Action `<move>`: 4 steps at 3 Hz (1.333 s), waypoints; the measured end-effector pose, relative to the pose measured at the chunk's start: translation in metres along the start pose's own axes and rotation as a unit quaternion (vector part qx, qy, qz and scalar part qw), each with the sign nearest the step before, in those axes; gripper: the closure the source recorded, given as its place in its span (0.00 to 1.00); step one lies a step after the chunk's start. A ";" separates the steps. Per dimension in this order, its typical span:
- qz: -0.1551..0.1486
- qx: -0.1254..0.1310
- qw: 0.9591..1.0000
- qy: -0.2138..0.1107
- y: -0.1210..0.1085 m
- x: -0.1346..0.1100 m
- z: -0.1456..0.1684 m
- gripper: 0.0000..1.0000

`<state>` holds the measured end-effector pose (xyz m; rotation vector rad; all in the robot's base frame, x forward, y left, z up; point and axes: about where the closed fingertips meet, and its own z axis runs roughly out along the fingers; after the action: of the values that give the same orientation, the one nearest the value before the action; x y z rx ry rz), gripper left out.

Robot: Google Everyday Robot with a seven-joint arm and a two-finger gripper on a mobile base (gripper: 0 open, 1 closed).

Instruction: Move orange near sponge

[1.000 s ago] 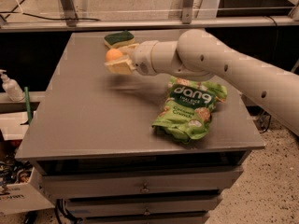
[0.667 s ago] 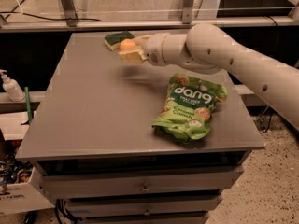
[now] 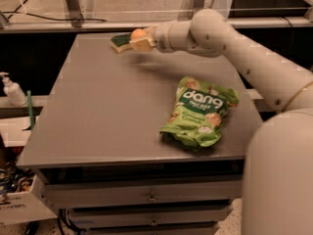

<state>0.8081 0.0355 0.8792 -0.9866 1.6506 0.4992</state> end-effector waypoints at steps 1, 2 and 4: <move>0.000 -0.012 1.000 0.007 -0.015 -0.001 0.031 1.00; 0.002 -0.021 1.000 0.016 -0.021 0.004 0.052 1.00; 0.006 -0.027 0.999 0.023 -0.023 0.013 0.061 1.00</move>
Offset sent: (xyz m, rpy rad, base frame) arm 0.0698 0.0284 -0.0250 -0.0338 0.0524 0.0390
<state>0.8614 0.0637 0.8517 -1.0353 1.6925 0.5334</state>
